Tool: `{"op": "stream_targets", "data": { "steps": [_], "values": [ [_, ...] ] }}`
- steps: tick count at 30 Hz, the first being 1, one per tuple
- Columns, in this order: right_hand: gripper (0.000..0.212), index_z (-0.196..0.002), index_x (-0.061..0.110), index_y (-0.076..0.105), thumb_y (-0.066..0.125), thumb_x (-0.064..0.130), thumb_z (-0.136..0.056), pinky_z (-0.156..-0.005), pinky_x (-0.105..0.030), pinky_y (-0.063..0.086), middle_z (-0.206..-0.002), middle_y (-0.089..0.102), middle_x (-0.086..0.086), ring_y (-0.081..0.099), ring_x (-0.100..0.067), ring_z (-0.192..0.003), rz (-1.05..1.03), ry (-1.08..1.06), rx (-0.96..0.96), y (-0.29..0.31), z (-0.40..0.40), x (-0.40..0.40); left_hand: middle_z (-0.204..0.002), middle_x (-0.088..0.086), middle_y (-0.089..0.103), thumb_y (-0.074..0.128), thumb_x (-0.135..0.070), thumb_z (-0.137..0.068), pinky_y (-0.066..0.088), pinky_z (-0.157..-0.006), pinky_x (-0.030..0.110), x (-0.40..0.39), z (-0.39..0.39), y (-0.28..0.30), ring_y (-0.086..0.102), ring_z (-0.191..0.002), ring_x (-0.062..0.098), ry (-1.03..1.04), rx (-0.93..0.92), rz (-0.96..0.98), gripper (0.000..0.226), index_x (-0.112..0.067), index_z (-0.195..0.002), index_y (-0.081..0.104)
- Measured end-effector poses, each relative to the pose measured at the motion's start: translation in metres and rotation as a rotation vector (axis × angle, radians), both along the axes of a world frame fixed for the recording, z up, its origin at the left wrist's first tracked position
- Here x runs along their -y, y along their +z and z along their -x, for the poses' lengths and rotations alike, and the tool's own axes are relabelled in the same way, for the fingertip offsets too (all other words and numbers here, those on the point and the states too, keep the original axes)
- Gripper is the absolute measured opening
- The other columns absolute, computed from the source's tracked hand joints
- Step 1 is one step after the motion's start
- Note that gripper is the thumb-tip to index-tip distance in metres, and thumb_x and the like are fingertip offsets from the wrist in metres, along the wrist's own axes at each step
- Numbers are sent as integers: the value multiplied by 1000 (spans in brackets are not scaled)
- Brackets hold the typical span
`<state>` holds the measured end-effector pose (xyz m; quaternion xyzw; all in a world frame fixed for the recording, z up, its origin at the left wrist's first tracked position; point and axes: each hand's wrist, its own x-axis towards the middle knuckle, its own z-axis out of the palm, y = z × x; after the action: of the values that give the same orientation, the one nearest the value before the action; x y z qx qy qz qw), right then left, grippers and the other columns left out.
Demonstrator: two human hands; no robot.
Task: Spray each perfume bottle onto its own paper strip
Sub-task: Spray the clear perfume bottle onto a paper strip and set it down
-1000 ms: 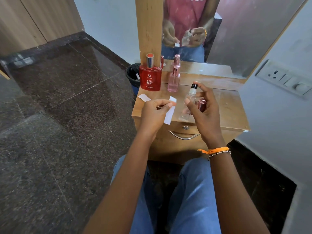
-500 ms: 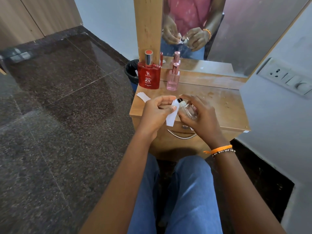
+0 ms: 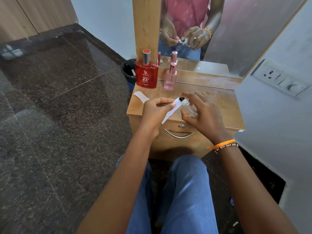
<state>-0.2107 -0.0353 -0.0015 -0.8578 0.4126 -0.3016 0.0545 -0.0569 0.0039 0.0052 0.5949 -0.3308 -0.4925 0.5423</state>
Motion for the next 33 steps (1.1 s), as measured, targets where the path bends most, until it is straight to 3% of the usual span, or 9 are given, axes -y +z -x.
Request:
{"op": "stream_targets", "data": {
  "steps": [3, 7, 10, 15, 22, 26, 33],
  "values": [
    [39, -116, 18, 60, 64, 18, -77, -63, -37, 49, -102, 65, 0, 52, -20, -90, 37, 18, -67, 3, 1, 3, -78, -6, 67, 70, -8, -81, 47, -50, 8, -1, -1, 2, 63, -67, 1, 16, -7, -31, 7, -13, -86, 72],
    [38, -115, 19, 60, 66, 19, -78, -55, -28, 41, -103, 66, -1, 54, -23, -87, 107, 39, -187, 5, 3, 9, -81, -5, 68, 71, -7, -80, 54, -56, 14, -3, -3, 5, 62, -73, 7, 34, -72, -78, 7, -13, -84, 72],
    [37, -114, 18, 61, 67, 19, -78, -60, -26, 32, -103, 66, -2, 56, -24, -86, 148, 41, -249, 7, 3, 12, -83, -2, 69, 72, -7, -79, 57, -60, 18, -3, -3, 7, 66, -72, 9, 44, -116, -95, 7, -12, -85, 72],
    [37, -116, 15, 60, 65, 17, -80, -57, -31, 42, -104, 66, -6, 57, -27, -89, 142, 70, -254, 11, 1, 14, -91, 5, 70, 71, -6, -79, 58, -66, 23, -2, -3, 9, 69, -75, 15, 43, -170, -109, 9, -9, -87, 71],
    [38, -115, 13, 61, 69, 16, -78, -60, -24, 32, -106, 68, -7, 60, -28, -88, 175, 80, -294, 12, 3, 18, -86, 3, 69, 71, -5, -80, 58, -61, 20, -3, -2, 10, 69, -61, 9, 44, -205, -105, 8, -10, -86, 71],
    [38, -117, 12, 60, 68, 16, -80, -62, -32, 44, -109, 67, -9, 60, -30, -92, 152, 90, -287, 14, 3, 20, -87, 2, 69, 71, -5, -79, 58, -62, 20, -3, -1, 10, 69, -60, 7, 40, -198, -100, 9, -11, -87, 71],
    [37, -117, 11, 59, 67, 15, -80, -63, -36, 48, -110, 66, -10, 58, -30, -92, 155, 104, -275, 15, 5, 21, -84, -1, 68, 71, -4, -79, 57, -61, 20, -3, -1, 10, 69, -58, 4, 33, -186, -91, 10, -11, -86, 72]
  ]
}}
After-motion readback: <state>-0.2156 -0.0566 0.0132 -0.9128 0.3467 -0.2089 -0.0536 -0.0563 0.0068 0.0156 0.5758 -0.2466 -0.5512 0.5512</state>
